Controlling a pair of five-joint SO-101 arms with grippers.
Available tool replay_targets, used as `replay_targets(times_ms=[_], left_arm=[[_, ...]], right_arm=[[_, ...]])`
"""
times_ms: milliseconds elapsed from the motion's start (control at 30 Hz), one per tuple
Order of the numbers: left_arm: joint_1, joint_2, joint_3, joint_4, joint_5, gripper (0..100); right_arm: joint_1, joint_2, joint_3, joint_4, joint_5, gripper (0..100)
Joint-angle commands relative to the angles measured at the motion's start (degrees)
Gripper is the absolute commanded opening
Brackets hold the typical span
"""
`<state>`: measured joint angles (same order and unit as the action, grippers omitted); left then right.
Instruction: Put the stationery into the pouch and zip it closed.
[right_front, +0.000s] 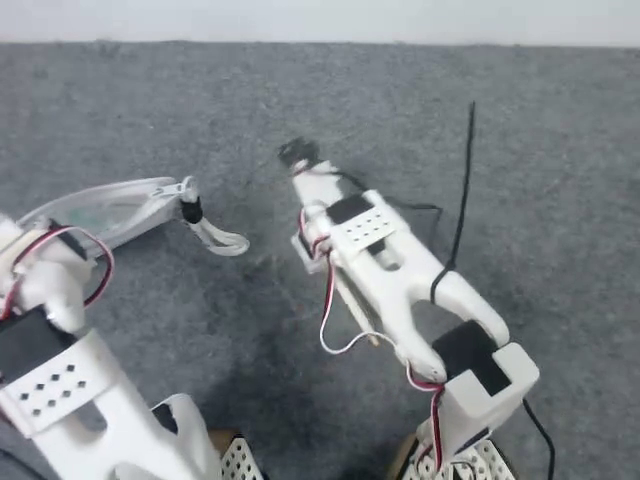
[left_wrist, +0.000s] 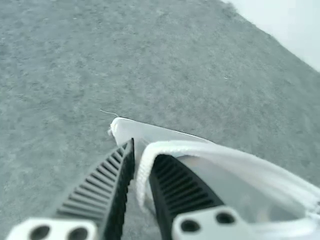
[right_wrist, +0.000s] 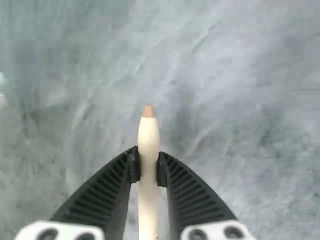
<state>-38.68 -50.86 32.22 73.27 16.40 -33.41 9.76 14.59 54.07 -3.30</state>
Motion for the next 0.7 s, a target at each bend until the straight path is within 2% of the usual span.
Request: replay_targets(times_ms=[0, 433, 667], left_arm=[[4.6, 0.1, -3.9, 0.9, 1.3, 1], [21.9, 0.1, -9.2, 4.2, 1.1, 1], [23.8, 0.4, -7.7, 4.7, 0.5, 1]], right_arm=[[2.4, -4.9, -4.8, -1.5, -3.8, 1.0], [9.0, -5.1, -5.4, -11.9, -14.5, 0.6], [12.1, -6.4, -5.5, -13.6, -17.2, 0.6]])
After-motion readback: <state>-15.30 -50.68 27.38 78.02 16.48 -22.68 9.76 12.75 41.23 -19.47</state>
